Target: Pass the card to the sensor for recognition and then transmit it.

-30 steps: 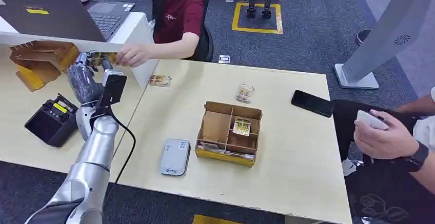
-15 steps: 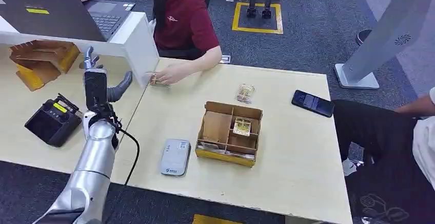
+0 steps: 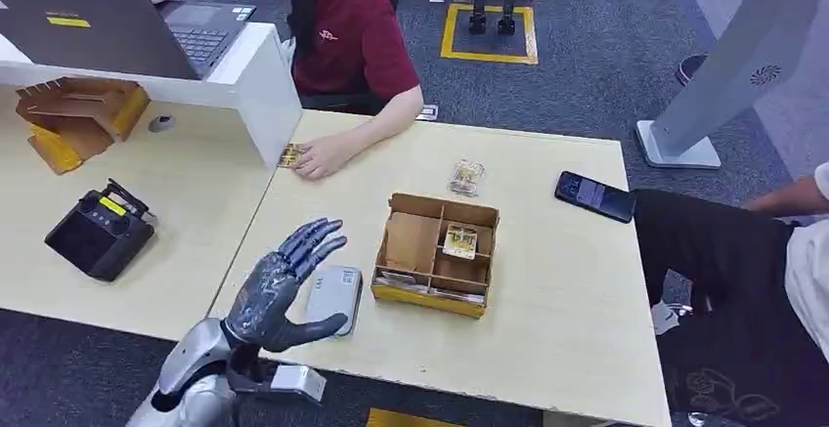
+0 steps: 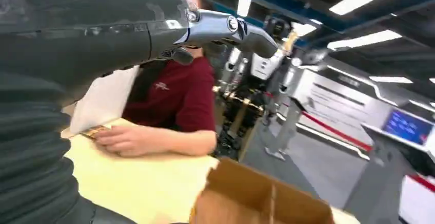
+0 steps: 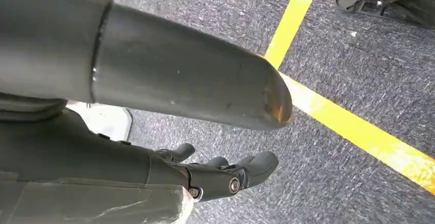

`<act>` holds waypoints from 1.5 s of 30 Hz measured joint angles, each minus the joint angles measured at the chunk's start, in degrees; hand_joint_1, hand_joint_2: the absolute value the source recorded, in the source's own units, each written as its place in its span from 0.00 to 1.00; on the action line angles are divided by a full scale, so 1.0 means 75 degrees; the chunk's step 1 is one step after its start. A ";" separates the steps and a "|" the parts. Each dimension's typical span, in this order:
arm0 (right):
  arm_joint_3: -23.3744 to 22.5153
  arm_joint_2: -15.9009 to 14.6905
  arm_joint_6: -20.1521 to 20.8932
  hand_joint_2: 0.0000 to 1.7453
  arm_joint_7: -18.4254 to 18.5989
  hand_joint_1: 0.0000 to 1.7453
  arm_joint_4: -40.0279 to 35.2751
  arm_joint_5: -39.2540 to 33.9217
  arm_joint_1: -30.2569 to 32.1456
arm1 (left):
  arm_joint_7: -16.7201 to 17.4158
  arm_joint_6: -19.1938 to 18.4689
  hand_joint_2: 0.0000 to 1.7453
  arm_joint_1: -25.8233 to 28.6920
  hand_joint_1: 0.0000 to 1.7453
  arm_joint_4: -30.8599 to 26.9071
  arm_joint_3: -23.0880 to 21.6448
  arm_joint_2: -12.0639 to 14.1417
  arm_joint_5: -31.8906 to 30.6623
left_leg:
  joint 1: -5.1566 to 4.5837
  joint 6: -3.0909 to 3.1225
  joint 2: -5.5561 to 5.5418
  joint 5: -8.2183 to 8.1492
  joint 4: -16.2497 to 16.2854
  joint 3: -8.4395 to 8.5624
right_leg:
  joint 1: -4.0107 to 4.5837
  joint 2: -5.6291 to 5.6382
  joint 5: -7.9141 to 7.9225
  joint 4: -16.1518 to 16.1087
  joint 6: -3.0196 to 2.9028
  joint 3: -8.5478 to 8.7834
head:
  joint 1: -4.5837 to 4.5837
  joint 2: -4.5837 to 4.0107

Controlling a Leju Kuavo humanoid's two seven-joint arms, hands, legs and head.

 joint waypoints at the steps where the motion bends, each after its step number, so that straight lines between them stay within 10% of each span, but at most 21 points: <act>1: -0.0006 0.0000 -0.0021 0.00 0.0006 0.00 0.0000 0.0009 0.0002 | 0.0153 0.0315 1.00 0.0118 0.00 -0.0021 -0.0177 0.0006 -0.0464 | 0.0000 0.0000 0.0000 0.0000 0.0000 0.0000 | 0.0000 0.0000 0.0001 0.0000 0.0000 0.0000 | 0.0000 0.0000; 14: -0.0009 0.0035 -0.0175 0.00 0.0178 0.00 0.0000 0.0373 -0.0026 | 0.1781 0.3097 1.00 0.0440 0.00 0.1612 -0.1284 -0.1116 -0.3231 | -0.0004 0.0004 -0.0012 0.0003 0.0002 0.0001 | -0.0003 -0.0015 0.0003 -0.0004 0.0001 0.0003 | -0.0003 0.0000; 28: -0.0009 0.0050 -0.0216 0.00 0.0181 0.00 0.0000 0.0711 -0.0055 | 0.2271 0.3519 1.00 -0.0217 0.00 0.3917 -0.1024 -0.2556 -0.3671 | -0.0004 0.0005 -0.0013 0.0003 0.0004 -0.0001 | -0.0003 -0.0016 0.0007 -0.0003 0.0002 0.0004 | 0.0000 0.0000; 45: -0.0009 0.0052 -0.0213 0.00 0.0201 0.00 0.0000 0.0938 -0.0068 | 0.2402 0.3525 1.00 -0.0558 0.00 0.4467 0.0202 -0.3133 -0.4012 | -0.0004 0.0007 -0.0014 0.0005 0.0004 -0.0001 | -0.0002 -0.0017 0.0007 -0.0003 0.0002 0.0004 | -0.0003 0.0000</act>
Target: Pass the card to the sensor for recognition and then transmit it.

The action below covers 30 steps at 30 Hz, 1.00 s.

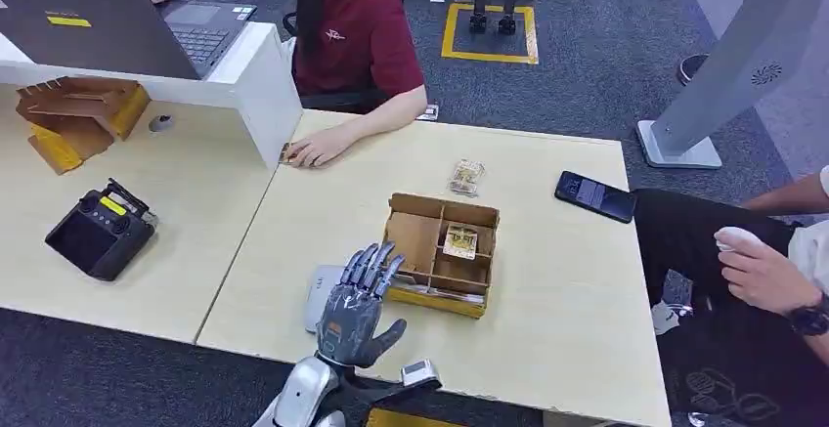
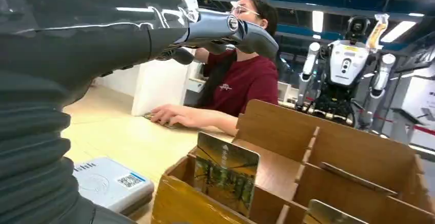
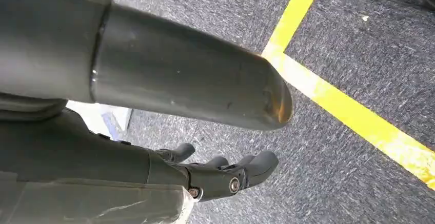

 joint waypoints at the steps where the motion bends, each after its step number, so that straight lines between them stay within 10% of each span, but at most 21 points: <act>1: 0.0000 0.0000 0.0000 0.00 0.0000 0.00 0.0000 0.0009 -0.0001 | 0.0041 0.0000 1.00 -0.0004 0.00 0.0012 0.0059 -0.0012 -0.0038 | 0.0000 0.0000 0.0000 0.0000 0.0000 0.0000 | 0.0000 0.0000 0.0000 0.0000 0.0000 0.0000 | 0.0003 0.0000; 18: 0.0000 0.0000 -0.0003 0.00 -0.0023 0.00 0.0000 0.0114 -0.0005 | 0.0088 0.0006 1.00 -0.0009 0.00 -0.0102 0.0525 -0.0096 -0.0695 | 0.0000 0.0000 -0.0001 0.0001 0.0000 -0.0001 | 0.0000 -0.0001 0.0001 0.0001 0.0001 0.0001 | 0.0003 0.0000; 30: 0.0000 0.0009 0.0003 0.00 -0.0020 0.00 0.0000 0.0181 -0.0020 | 0.2149 0.0006 1.00 -0.0273 0.00 -0.0201 0.0017 0.0324 -0.1341 | 0.0001 -0.0002 -0.0002 0.0003 0.0000 0.0001 | 0.0000 -0.0003 0.0001 0.0001 0.0001 0.0000 | 0.0000 0.0000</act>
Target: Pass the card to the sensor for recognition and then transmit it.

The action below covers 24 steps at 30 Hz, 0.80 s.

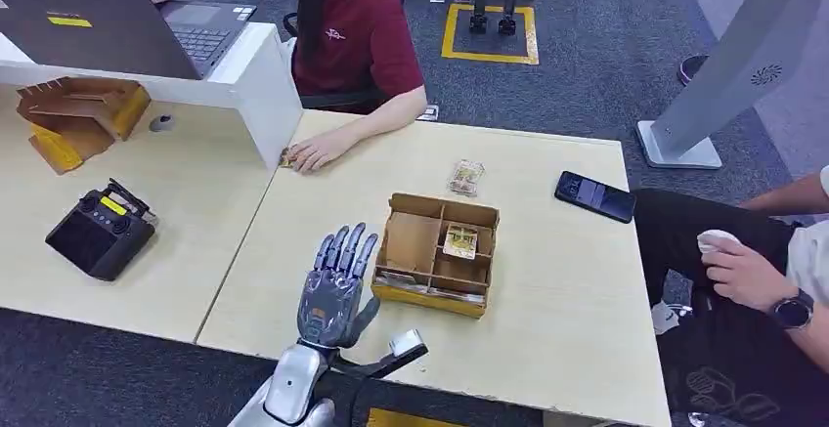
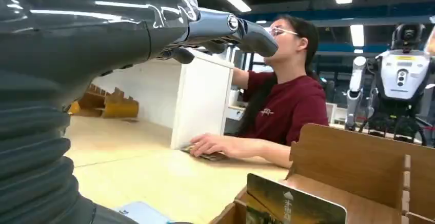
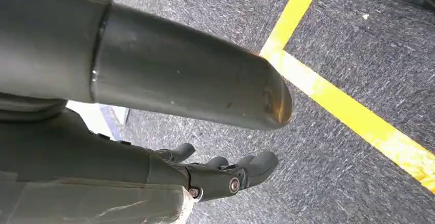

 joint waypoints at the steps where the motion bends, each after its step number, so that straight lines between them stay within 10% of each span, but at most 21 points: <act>1: 0.0000 0.0000 0.0000 0.00 -0.0003 0.00 0.0000 0.0006 -0.0003 | 0.0274 0.0000 1.00 -0.0083 0.00 0.0032 -0.0164 0.0070 -0.0015 | 0.0000 0.0000 0.0000 0.0000 0.0000 0.0000 | 0.0000 0.0000 0.0000 0.0000 0.0000 0.0000 | 0.0003 0.0000; 6: 0.0000 0.0012 0.0000 0.00 -0.0023 0.00 0.0000 0.0090 -0.0021 | 0.0856 0.0000 1.00 -0.0339 0.00 0.0286 -0.0947 0.0355 -0.0023 | -0.0002 0.0000 0.0001 0.0000 0.0000 0.0000 | 0.0000 0.0002 0.0001 0.0000 0.0001 0.0000 | 0.0000 0.0000; 24: -0.0146 0.0032 -0.0023 0.00 -0.0023 0.00 0.0000 0.0093 -0.0027 | -0.1211 0.0000 1.00 -0.0045 0.00 0.0466 -0.0938 -0.0061 0.0458 | -0.0003 0.0000 -0.0001 0.0000 0.0000 -0.0002 | 0.0000 -0.0001 0.0001 -0.0001 0.0001 0.0000 | 0.0003 0.0000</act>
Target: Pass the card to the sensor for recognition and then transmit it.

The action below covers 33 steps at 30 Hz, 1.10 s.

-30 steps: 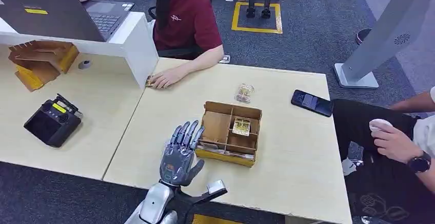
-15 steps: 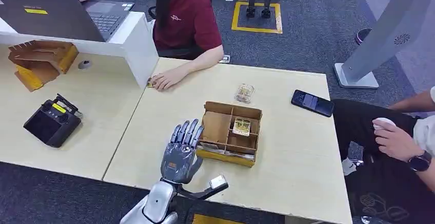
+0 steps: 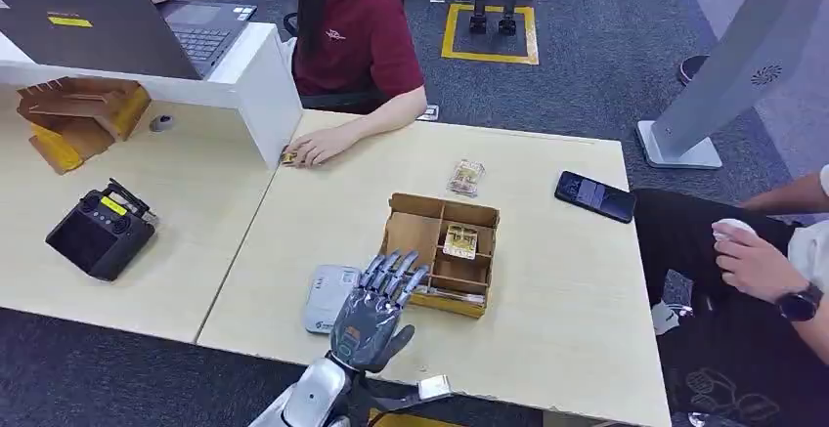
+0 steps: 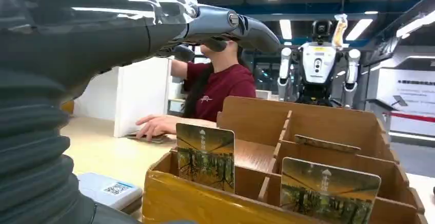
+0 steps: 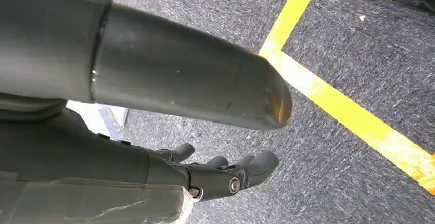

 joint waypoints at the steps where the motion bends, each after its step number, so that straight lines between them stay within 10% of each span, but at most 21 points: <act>1: 0.0000 0.0003 0.0000 0.00 0.0000 0.00 0.0000 0.0006 0.0000 | -0.0014 0.0000 1.00 0.0005 0.00 0.0000 0.0011 -0.0020 0.0003 | 0.0001 0.0000 0.0000 0.0000 0.0000 0.0000 | 0.0000 0.0000 0.0000 0.0000 0.0000 0.0000 | -0.0003 0.0000; 33: -0.0018 0.0020 -0.0006 0.00 0.0020 0.00 0.0000 0.0184 -0.0004 | 0.0044 0.0000 1.00 -0.0032 0.00 0.0443 0.0834 -0.0353 -0.0111 | 0.0000 0.0000 0.0000 0.0000 0.0000 0.0000 | 0.0000 0.0000 0.0000 0.0000 0.0000 0.0000 | -0.0003 0.0000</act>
